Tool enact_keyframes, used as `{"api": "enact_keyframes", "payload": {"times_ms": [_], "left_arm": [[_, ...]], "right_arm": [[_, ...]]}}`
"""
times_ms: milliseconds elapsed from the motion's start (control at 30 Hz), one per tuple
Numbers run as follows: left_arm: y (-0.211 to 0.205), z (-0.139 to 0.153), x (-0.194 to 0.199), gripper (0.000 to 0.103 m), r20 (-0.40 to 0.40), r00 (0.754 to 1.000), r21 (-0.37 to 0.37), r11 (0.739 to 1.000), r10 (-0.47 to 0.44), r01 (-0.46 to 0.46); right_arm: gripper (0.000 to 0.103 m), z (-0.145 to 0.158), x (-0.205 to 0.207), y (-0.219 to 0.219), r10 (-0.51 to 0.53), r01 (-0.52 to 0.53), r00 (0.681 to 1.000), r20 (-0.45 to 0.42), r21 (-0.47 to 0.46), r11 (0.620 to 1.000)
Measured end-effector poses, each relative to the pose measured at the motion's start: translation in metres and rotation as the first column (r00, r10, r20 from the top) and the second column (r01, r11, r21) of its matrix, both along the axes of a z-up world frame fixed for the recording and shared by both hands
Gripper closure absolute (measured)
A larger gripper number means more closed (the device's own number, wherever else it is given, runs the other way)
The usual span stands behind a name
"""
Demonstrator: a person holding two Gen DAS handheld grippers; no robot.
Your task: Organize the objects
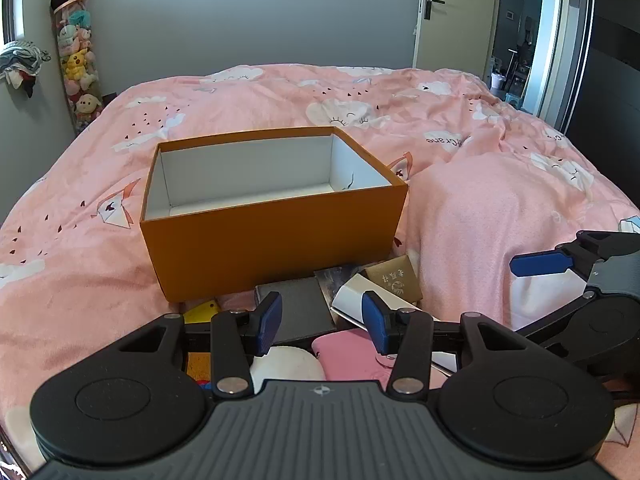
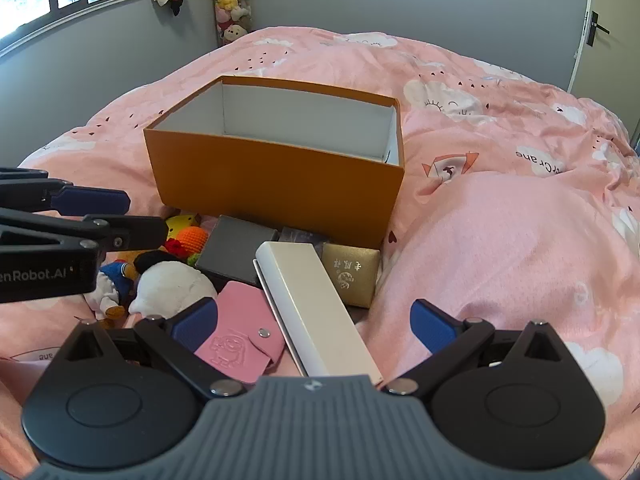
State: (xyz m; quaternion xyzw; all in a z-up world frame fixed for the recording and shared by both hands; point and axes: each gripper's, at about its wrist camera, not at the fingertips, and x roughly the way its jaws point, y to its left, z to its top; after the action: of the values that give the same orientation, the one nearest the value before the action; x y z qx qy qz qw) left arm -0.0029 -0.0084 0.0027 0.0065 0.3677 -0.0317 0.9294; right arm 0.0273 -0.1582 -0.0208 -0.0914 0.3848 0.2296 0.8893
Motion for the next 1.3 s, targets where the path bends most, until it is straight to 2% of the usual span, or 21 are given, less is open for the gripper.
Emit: {"api": "enact_keyframes", "payload": {"times_ms": [300, 1300], "left_arm": [[0.0000, -0.0003, 0.0000, 0.051, -0.003, 1.000, -0.002, 1.000, -0.005, 0.005], [-0.0017, -0.0044, 0.0025, 0.052, -0.022, 1.000, -0.001, 1.000, -0.015, 0.015]], "right_arm": [[0.001, -0.0003, 0.0004, 0.0002, -0.005, 0.005, 1.000, -0.014, -0.001, 1.000], [0.001, -0.0032, 0.0022, 0.0007, -0.004, 0.003, 1.000, -0.025, -0.005, 1.000]]}}
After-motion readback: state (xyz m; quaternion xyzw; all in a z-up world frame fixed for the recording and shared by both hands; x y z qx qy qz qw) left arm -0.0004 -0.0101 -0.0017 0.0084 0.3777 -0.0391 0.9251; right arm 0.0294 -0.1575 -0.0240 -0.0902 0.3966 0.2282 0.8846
